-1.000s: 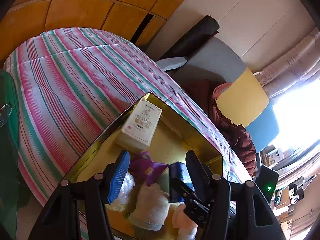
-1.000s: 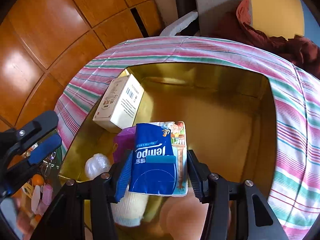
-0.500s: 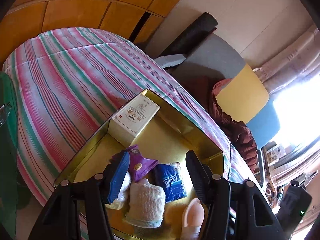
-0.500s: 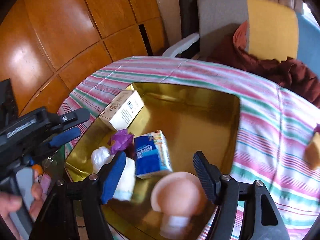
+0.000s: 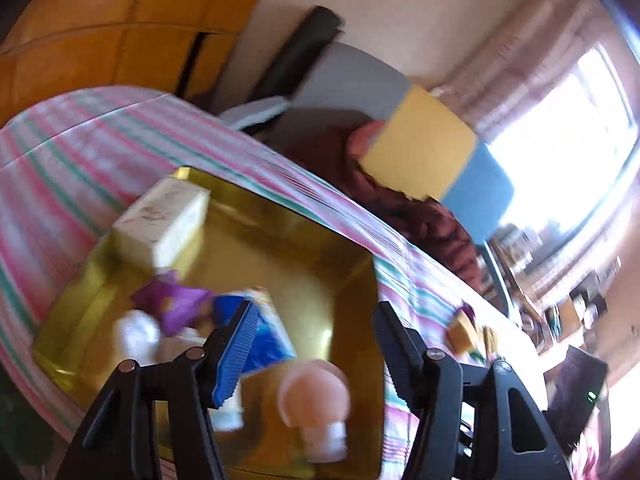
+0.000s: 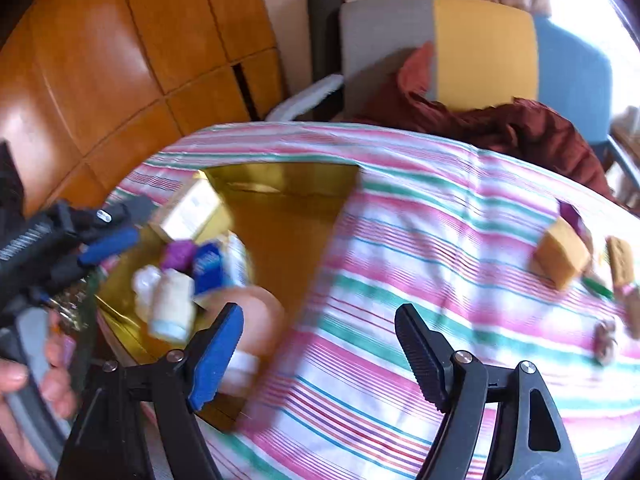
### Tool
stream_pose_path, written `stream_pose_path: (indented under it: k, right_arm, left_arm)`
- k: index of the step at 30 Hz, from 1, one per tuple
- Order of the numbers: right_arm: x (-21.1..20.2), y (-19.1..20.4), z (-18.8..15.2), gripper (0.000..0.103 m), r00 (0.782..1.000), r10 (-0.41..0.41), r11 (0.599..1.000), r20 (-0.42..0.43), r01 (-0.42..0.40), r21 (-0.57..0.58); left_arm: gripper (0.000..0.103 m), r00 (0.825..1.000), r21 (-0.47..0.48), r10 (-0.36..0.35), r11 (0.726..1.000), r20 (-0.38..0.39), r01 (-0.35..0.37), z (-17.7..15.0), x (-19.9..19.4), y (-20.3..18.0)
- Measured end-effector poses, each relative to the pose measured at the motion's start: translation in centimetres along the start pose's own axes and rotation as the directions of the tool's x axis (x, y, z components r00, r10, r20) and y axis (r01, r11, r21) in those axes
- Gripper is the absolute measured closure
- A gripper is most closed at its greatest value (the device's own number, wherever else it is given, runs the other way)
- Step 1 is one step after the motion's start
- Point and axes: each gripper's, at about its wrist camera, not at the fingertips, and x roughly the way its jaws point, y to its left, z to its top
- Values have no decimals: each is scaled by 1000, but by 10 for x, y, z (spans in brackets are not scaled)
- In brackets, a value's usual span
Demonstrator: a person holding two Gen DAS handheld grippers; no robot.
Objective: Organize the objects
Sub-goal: 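Move both grippers back over the table, right gripper to the white knotted cloth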
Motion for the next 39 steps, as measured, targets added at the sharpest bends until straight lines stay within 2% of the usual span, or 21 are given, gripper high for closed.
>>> stream_pose_path:
  k: [5,9,16,19,22,25,26,30,34,39]
  right_arm:
    - [-5,-43,-25,24,998,-54,996,-26,56,75]
    - [-12,-80,-42,24,995,-91,986,-41,96,138]
    - [-29,-149,-70,24,976,-216,950,-33,218,226]
    - [-37,-187,-72,24,956,-293,914,1,280,295]
    - [-44,-229,-69,24,939,-343,865,12,311,393]
    - [-39,-259,-63,24,929,-371,835,6,331,439]
    - [-35,-264,-61,28,929,-369,835,2,331,440]
    - [-18,-273,-52,41,937,-349,855,-9,322,406]
    - [-10,-272,-50,46,936,-352,865,2,325,382]
    - [-10,-269,-54,68,936,-350,873,27,315,372]
  left_arm:
    - [41,997,99,-67,993,-46,71,-21,10,-35]
    - [41,987,186,-121,973,-108,139,-44,17,-65]
    - [41,949,349,-210,893,-235,284,-94,22,-118]
    - [41,929,393,-238,855,-285,339,-114,23,-134]
    - [41,918,411,-245,836,-311,363,-127,23,-141]
    - [41,917,405,-239,840,-320,361,-133,24,-143]
    - [41,915,397,-240,843,-325,362,-133,26,-143]
    - [41,914,375,-225,858,-337,350,-137,31,-141]
    - [41,917,378,-202,864,-345,333,-141,36,-141]
    - [41,914,386,-183,864,-361,325,-143,45,-148]
